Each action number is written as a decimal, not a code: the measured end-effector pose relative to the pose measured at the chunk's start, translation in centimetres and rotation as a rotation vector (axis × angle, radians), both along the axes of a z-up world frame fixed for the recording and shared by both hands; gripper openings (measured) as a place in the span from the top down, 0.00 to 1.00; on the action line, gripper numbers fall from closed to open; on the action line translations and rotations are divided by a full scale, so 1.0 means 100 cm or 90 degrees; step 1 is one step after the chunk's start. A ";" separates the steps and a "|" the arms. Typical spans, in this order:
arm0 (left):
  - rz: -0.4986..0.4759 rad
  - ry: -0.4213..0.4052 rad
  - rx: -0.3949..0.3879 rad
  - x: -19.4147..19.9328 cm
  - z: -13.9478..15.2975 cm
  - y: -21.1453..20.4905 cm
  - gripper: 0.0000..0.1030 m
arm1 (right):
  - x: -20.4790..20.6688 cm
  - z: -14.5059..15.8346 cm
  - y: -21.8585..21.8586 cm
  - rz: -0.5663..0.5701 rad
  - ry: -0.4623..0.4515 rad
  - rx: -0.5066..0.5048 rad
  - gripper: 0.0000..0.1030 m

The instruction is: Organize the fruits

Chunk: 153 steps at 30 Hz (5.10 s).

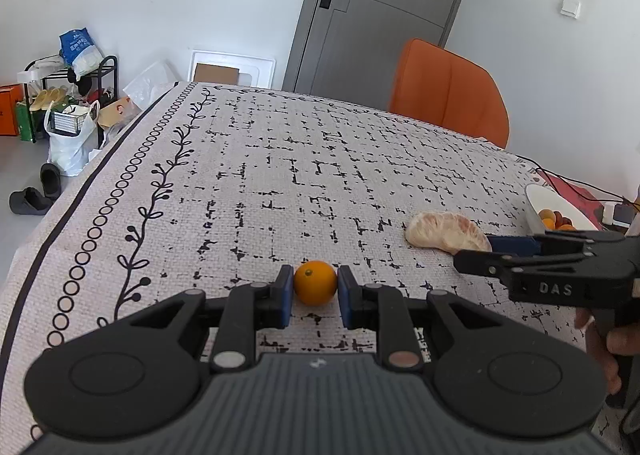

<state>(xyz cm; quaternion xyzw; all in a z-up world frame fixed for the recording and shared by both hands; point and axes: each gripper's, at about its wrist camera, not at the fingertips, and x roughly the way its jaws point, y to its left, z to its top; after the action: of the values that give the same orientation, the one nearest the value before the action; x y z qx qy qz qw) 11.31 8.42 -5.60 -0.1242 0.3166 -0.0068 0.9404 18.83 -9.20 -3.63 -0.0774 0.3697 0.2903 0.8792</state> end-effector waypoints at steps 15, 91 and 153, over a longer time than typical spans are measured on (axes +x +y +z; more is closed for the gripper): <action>0.000 -0.002 -0.004 -0.002 0.000 0.001 0.79 | -0.006 0.002 0.009 0.022 0.004 -0.003 0.53; -0.246 -0.059 0.147 0.060 0.059 -0.222 0.79 | -0.037 0.042 -0.205 -0.236 -0.110 0.112 0.64; -0.077 -0.117 0.111 -0.028 0.089 -0.113 0.00 | -0.092 0.074 -0.160 -0.244 -0.125 0.101 0.00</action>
<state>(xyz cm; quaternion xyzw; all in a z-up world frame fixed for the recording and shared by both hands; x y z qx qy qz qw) 8.52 -2.84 3.25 -0.0213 0.2353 -0.0475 0.9705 9.67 -25.19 3.77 0.0359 0.2665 0.1374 0.9533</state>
